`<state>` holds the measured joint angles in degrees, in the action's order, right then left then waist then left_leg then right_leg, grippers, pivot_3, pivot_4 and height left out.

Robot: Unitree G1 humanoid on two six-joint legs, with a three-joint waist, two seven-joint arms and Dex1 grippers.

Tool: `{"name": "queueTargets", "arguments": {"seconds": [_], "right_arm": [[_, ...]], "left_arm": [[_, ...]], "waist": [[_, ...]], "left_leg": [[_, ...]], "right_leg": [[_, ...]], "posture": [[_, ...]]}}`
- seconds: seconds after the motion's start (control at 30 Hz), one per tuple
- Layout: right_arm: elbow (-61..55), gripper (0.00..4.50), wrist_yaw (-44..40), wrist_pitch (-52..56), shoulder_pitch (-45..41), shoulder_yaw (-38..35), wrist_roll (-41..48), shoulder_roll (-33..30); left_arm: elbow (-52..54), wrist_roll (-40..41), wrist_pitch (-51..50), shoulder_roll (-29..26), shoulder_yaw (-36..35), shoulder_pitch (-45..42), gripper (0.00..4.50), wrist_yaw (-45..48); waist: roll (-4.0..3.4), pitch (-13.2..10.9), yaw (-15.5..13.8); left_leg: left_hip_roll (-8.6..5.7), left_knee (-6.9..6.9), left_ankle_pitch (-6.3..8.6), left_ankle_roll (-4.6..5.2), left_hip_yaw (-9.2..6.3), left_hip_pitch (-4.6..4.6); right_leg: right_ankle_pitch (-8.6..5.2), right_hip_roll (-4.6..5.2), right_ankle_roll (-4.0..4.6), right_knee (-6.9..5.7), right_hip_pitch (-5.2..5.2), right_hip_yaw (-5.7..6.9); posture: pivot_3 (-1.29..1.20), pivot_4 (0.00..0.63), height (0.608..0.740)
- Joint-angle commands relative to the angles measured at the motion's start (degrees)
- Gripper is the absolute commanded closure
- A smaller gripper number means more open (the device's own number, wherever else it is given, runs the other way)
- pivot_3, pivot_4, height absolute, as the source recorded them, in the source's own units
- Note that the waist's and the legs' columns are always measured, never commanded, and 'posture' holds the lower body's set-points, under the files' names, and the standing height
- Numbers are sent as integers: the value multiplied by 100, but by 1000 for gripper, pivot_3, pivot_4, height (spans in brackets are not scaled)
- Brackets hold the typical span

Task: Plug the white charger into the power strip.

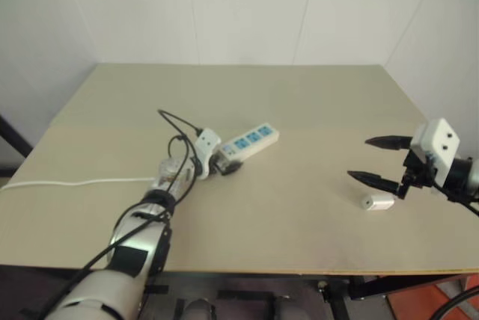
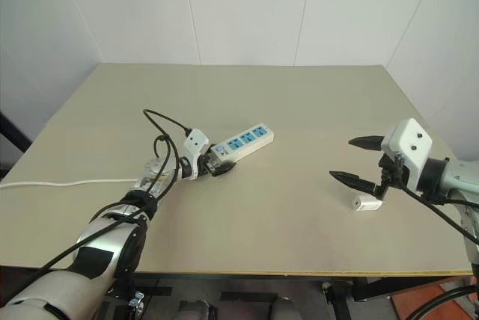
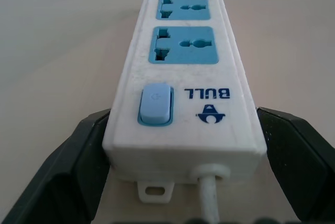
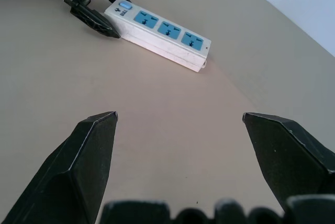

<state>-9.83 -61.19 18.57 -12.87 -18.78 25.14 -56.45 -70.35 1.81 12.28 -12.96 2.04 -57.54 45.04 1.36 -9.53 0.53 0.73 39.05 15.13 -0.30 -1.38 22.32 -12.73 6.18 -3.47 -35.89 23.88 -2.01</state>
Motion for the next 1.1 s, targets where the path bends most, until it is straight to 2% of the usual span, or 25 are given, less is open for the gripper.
{"name": "queueTargets", "arguments": {"seconds": [0.03,0.07,0.23,0.27,0.4,0.57,0.7,0.83,1.03,1.1], "right_arm": [[-292,8,34,93,14,-254,179,-68],[-326,8,37,120,15,-263,204,-77],[-449,0,72,220,23,-300,278,-82],[-473,0,80,237,32,-305,279,-74],[-566,0,97,292,103,-356,288,-52],[-572,0,80,324,175,-431,301,-72],[-564,0,95,317,197,-398,307,-54],[-556,0,99,331,148,-320,324,-28],[-541,0,131,343,52,-199,326,17],[-547,0,139,348,50,-199,327,22]], "left_arm": [[-123,-92,155,117,-45,-86,0,-42],[-145,-118,204,133,-44,-73,0,-32],[-228,-153,310,160,-146,-29,1117,-26],[-238,-163,325,156,-158,-19,1212,-24],[-119,-209,453,63,-95,33,1210,527],[478,8,540,-295,16,232,1210,2497],[1419,379,135,-563,59,683,1210,3831],[2275,495,-16,-603,169,1231,1210,4015],[2743,489,-7,-457,284,1760,1210,3738],[2847,527,-90,-455,300,1809,472,3733]], "waist": [[0,0,0],[0,0,-2],[0,0,-25],[0,0,-26],[0,0,-25],[-1,0,5],[-1,0,25],[-1,1,29],[-3,2,8],[-3,2,4]], "left_leg": [[0,0,0,0,0,0],[0,0,0,0,0,-1],[0,2,0,0,-2,-4],[0,2,0,0,-2,-4],[0,1,0,0,-2,-3],[0,-1,0,0,-1,-1],[1,-1,0,0,-1,-2],[3,-1,0,0,-1,-2],[2,3,0,1,-2,-3],[2,3,1,1,-2,-4]], "right_leg": [[0,0,0,0,0,0],[0,0,0,0,0,0],[0,0,-1,1,-7,1],[0,0,-1,0,-8,1],[0,0,-1,0,-8,2],[0,0,-1,-3,-6,2],[0,0,-1,-8,-4,2],[0,0,0,-7,-2,1],[0,0,-1,-6,-4,0],[0,0,-1,-6,-8,0]], "posture": [[0,150,740],[0,150,740],[0,150,740],[0,150,740],[0,150,740],[0,150,740],[0,150,740],[0,150,740],[0,150,740],[0,150,740]]}}
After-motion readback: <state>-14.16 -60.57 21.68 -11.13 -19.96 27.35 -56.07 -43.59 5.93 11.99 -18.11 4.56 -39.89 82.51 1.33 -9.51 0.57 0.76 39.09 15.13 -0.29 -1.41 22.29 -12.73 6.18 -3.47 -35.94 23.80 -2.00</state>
